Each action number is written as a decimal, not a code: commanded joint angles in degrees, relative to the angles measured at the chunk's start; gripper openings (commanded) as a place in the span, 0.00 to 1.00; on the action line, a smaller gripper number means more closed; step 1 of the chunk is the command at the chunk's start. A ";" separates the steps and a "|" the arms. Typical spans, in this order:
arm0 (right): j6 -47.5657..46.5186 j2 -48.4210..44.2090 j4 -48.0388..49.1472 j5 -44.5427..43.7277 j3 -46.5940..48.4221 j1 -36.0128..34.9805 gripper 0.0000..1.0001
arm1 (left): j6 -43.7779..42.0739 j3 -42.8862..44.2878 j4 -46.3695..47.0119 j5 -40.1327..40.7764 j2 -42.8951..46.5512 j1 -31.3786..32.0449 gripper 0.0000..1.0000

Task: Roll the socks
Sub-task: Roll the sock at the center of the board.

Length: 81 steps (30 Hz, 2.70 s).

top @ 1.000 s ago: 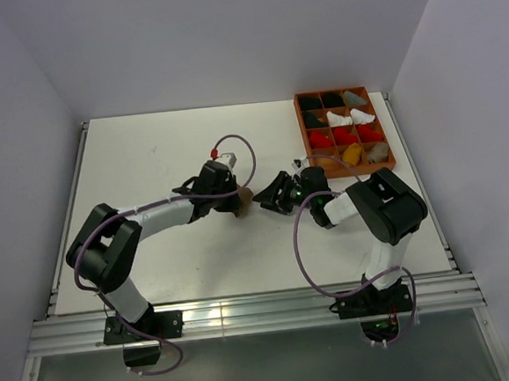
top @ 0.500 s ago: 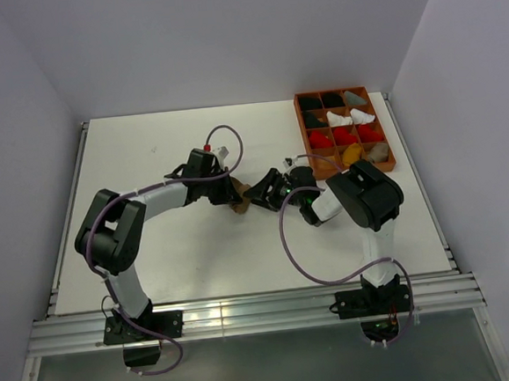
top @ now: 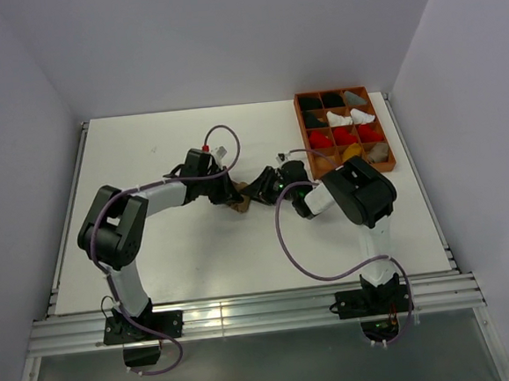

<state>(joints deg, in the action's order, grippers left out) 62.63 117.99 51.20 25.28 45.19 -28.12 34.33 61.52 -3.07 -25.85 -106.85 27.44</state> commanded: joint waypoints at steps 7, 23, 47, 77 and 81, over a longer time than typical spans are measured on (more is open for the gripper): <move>-14.10 -10.85 -31.30 1.98 2.53 -1.06 0.21 | 7.85 -12.99 6.48 0.27 6.56 4.02 0.07; -24.58 -11.56 -69.03 -11.39 16.86 -2.29 0.00 | 10.68 -21.88 13.28 20.55 19.82 9.90 0.49; -22.29 -5.76 -79.24 -12.18 25.92 -3.87 0.00 | -12.34 -8.87 16.08 71.81 6.92 38.30 0.50; -15.53 -11.99 -55.81 2.67 13.98 -0.80 0.48 | -1.98 -6.76 3.51 53.12 -1.96 29.87 0.32; -11.57 -15.42 -46.12 3.64 8.70 1.40 0.57 | -2.51 -7.73 3.25 43.88 0.41 26.88 0.32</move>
<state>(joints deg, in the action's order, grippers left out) 47.77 106.63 -2.02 25.36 57.60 -27.35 29.19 56.34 4.73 33.63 -105.25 57.36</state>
